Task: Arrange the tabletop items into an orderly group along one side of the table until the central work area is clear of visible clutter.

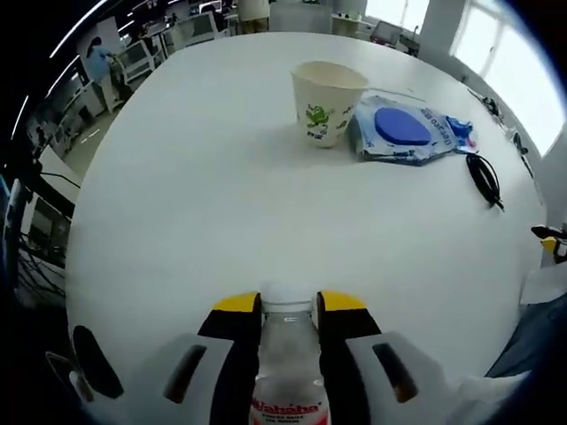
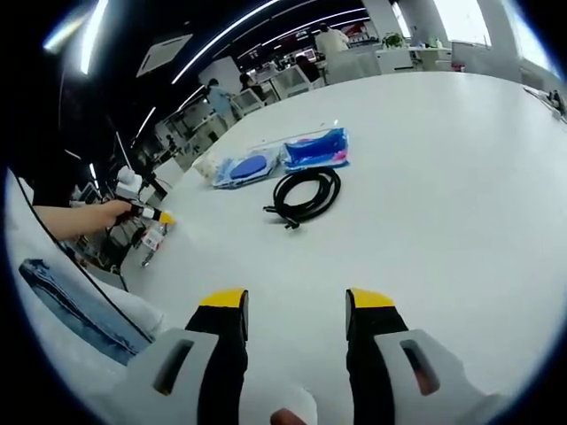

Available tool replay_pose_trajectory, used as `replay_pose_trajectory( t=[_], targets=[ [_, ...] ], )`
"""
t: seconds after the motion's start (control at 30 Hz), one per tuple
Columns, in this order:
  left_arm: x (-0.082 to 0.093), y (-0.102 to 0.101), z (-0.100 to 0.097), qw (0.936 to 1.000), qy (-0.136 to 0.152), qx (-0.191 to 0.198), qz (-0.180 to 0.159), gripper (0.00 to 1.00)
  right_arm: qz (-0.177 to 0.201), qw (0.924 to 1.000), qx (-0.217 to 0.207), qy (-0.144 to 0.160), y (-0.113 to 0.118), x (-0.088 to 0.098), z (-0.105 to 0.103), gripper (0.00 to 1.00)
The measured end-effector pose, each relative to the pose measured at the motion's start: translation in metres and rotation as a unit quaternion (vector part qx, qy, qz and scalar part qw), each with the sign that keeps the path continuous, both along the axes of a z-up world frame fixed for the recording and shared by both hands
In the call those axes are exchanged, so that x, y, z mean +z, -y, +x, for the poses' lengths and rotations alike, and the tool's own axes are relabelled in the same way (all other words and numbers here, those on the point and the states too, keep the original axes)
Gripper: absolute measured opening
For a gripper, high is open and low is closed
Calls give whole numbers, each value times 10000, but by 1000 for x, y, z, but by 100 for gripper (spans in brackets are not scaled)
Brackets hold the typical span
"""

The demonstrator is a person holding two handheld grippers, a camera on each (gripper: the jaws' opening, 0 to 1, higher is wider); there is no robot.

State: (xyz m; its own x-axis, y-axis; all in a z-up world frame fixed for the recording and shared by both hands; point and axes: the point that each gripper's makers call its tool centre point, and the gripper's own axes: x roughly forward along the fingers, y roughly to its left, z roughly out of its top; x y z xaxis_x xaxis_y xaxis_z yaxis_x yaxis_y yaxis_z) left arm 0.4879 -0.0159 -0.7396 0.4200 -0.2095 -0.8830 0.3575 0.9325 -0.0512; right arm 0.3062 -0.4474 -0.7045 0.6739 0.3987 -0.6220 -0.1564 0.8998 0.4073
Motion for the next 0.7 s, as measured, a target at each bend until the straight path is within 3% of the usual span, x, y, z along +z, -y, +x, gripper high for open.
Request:
replay_pose_trajectory(
  t=[0.17, 0.27, 0.5, 0.6, 0.7],
  targets=[
    [24, -5, 1, 9976, 448, 352, -394, 21, 100, 9999, 16, -48, -6, -4, 1, 42],
    [45, -12, 2, 9912, 809, 703, -780, 20, 72, 9999, 150, -14, -10, -4, 1, 42],
    [83, -20, -20, 9805, 1316, 895, -1150, 19, 176, 9997, 184, -30, -16, -7, 2, 43],
    [105, -23, -31, 9735, 1613, 963, -1306, 19, 211, 9996, 174, -70, -17, -9, -1, 43],
    [124, -23, -31, 9622, 2001, 897, -1614, 19, 252, 9996, 132, -80, -16, -11, -2, 43]
  ],
)
